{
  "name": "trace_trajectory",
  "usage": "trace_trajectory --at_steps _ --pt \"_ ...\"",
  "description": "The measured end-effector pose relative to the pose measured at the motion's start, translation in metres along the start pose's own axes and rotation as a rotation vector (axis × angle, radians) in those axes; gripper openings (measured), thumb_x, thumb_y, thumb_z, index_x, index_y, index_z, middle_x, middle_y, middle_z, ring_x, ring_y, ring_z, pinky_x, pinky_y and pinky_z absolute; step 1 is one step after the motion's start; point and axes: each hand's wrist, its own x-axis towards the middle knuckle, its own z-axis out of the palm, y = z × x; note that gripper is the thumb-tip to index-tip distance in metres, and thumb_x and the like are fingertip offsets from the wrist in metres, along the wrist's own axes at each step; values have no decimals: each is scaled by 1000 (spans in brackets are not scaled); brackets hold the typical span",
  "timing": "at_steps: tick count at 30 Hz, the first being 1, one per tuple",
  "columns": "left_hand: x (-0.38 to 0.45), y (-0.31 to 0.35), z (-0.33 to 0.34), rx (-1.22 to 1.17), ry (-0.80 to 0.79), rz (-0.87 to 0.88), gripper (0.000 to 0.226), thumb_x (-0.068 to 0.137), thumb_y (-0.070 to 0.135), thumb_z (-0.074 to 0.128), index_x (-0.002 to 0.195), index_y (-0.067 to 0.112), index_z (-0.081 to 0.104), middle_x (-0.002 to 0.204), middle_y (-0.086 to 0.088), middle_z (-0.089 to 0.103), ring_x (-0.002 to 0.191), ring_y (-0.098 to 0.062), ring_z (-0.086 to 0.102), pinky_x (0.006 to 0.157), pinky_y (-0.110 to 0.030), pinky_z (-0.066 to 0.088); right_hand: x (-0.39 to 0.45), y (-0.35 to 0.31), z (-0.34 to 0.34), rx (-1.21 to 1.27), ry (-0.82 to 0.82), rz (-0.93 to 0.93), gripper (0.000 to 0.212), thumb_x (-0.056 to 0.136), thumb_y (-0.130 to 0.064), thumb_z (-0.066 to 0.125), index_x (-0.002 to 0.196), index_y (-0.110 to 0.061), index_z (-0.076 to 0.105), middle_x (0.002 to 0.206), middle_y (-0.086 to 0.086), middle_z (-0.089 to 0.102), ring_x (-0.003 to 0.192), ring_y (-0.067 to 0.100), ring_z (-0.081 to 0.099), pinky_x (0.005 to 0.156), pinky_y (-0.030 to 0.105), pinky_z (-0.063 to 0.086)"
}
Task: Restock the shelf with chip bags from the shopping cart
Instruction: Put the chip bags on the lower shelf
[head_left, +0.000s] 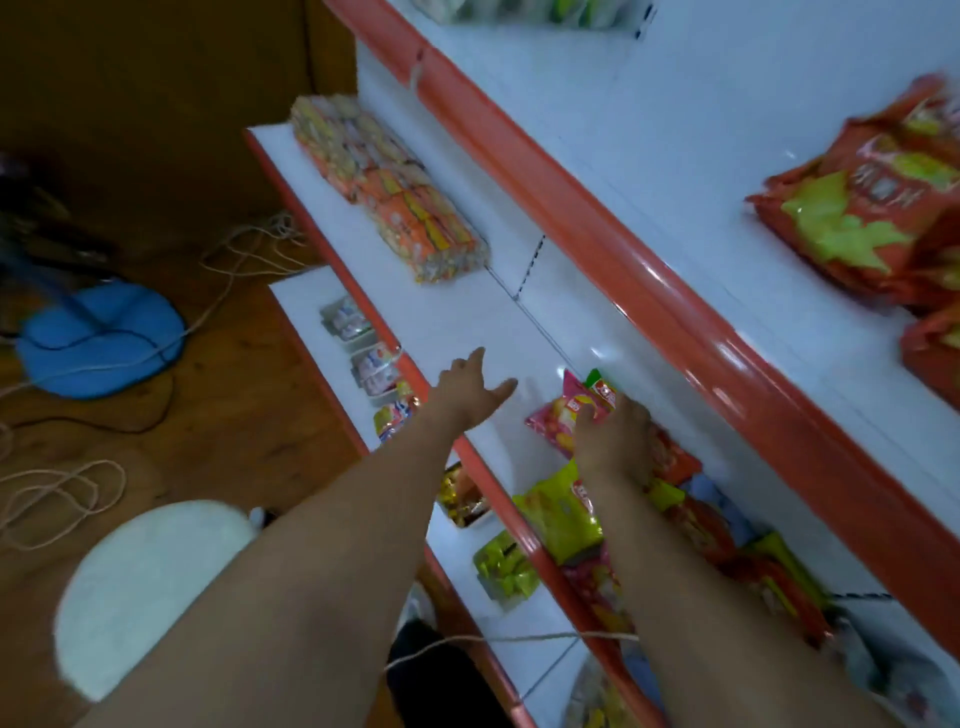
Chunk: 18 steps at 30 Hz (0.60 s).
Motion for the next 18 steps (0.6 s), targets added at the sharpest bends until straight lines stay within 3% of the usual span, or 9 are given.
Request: trace_trajectory --at_steps 4,8,10,14,18 --pt "-122 -43 -62 26 158 -84 78 93 58 50 154 19 20 149 -19 42 136 -38 41 110 -46 37 -101 -54 -12 24 -175 -143 56 89 -39 55 136 -7 51 138 21 51 128 37 46 109 43 37" --pt "-266 -92 -102 -1 296 -251 77 90 67 42 154 31 18 158 -11 29 142 -36 33 113 -53 33 -230 -104 -18 37 -400 -359 58 87 -51 47 130 -14 55 132 18 56 122 38 52 103 45 44" --pt "-338 -126 -116 -36 394 -366 76 91 67 42 154 32 19 160 -8 26 144 -35 29 114 -54 33 -296 -128 -18 33 -531 -494 65 88 -58 36 136 -17 49 140 15 51 128 36 49 106 47 43" --pt "-483 -198 -131 -145 566 -594 79 90 68 42 155 29 19 160 -10 24 146 -35 25 116 -51 28 -424 -164 -24 37 -745 -826 65 94 -58 33 150 -25 28 155 7 34 141 29 35 113 46 34" --pt "-622 -239 -109 -283 839 -791 71 92 62 46 150 24 31 151 -14 40 139 -33 38 115 -46 33 -542 -168 -29 51 -909 -1125 63 96 -56 35 151 -26 27 154 7 35 140 30 33 112 47 36"
